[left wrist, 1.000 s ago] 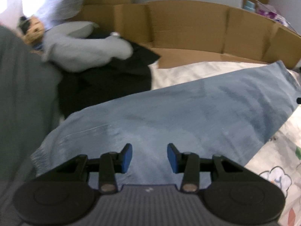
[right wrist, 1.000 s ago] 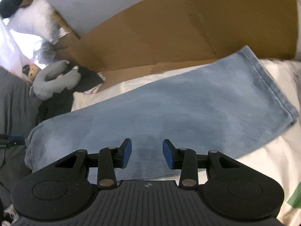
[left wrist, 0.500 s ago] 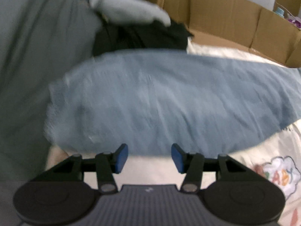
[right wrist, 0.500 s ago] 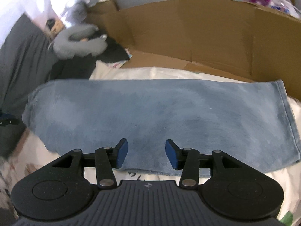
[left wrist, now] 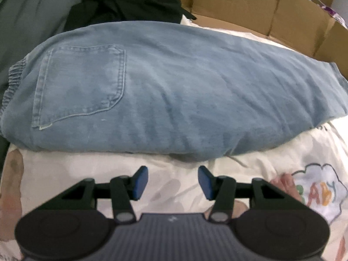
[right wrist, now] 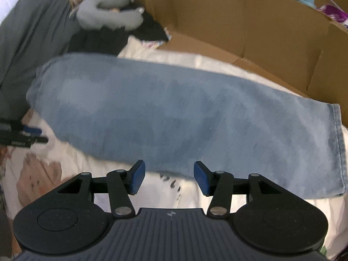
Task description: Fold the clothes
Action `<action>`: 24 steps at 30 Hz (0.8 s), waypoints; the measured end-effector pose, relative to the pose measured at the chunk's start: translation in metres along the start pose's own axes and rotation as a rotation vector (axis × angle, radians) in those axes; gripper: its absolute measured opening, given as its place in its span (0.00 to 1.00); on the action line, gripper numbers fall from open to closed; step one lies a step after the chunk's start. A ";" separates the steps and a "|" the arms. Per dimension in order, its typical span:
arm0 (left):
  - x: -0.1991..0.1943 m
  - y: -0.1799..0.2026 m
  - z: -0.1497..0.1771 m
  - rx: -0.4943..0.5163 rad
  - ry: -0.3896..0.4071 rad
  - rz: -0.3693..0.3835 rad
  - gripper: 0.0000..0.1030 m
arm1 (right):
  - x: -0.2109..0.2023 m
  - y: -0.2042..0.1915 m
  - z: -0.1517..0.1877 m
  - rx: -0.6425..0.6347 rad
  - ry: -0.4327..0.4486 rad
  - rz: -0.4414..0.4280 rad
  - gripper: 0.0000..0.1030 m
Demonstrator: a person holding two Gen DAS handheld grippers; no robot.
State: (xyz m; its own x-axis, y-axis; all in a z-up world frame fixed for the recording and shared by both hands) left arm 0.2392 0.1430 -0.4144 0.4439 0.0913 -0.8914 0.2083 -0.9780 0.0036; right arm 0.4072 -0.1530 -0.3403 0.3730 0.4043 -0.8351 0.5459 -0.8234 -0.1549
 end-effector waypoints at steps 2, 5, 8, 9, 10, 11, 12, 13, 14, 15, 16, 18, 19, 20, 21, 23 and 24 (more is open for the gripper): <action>0.005 0.002 0.004 -0.027 0.006 0.014 0.53 | 0.002 -0.011 0.003 -0.046 -0.031 0.013 0.55; 0.014 0.007 0.011 -0.050 0.019 0.033 0.53 | 0.007 -0.028 0.009 -0.079 -0.076 -0.003 0.56; 0.022 0.014 0.017 -0.060 0.025 0.055 0.53 | 0.015 -0.040 0.015 -0.072 -0.100 0.005 0.58; 0.024 0.016 0.016 -0.064 0.032 0.055 0.53 | 0.019 -0.042 0.016 -0.061 -0.101 0.027 0.58; 0.026 0.018 0.015 -0.069 0.038 0.055 0.53 | 0.024 -0.045 0.018 -0.052 -0.100 0.050 0.58; 0.028 0.020 0.014 -0.078 0.040 0.066 0.53 | 0.028 -0.049 0.019 -0.057 -0.092 0.072 0.58; 0.030 0.023 0.014 -0.082 0.043 0.073 0.54 | 0.033 -0.052 0.020 -0.057 -0.079 0.089 0.58; 0.032 0.026 0.014 -0.084 0.047 0.080 0.54 | 0.037 -0.055 0.021 -0.057 -0.067 0.105 0.58; 0.032 0.030 0.013 -0.072 0.057 0.079 0.55 | 0.041 -0.058 0.022 -0.052 -0.057 0.118 0.58; 0.032 0.035 0.012 -0.056 0.072 0.075 0.55 | 0.046 -0.059 0.024 -0.026 -0.056 0.117 0.59; 0.034 0.036 0.011 -0.060 0.084 0.070 0.55 | 0.052 -0.061 0.026 -0.001 -0.058 0.112 0.59; 0.037 0.038 0.007 -0.066 0.106 0.061 0.55 | 0.064 -0.063 0.032 0.036 -0.062 0.121 0.59; 0.037 0.039 0.004 -0.064 0.124 0.050 0.55 | 0.068 -0.064 0.034 0.050 -0.058 0.136 0.59; 0.039 0.042 0.001 -0.048 0.139 0.038 0.55 | 0.073 -0.066 0.037 0.063 -0.053 0.147 0.59; 0.039 0.043 -0.001 -0.036 0.151 0.028 0.55 | 0.076 -0.069 0.039 0.065 -0.048 0.149 0.59; 0.038 0.041 -0.003 -0.058 0.160 0.036 0.55 | 0.083 -0.076 0.041 0.067 -0.039 0.152 0.59; 0.036 0.039 -0.004 -0.077 0.162 0.045 0.52 | 0.085 -0.080 0.040 0.055 -0.034 0.155 0.59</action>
State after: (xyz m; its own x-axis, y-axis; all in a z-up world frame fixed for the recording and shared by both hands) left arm 0.2669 0.1087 -0.4445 0.5877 0.0830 -0.8048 0.2483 -0.9652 0.0818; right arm 0.3648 -0.0683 -0.4204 0.4235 0.2576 -0.8685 0.4412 -0.8960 -0.0506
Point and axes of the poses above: each gripper's, at about its wrist camera, not at the fingertips, and x roughly the way its jaws point, y to its right, z to its underside, the point moved 7 cm from there along x, roughly the way its jaws point, and after that the axes turned 2 degrees about -x, right-handed, at the moved point
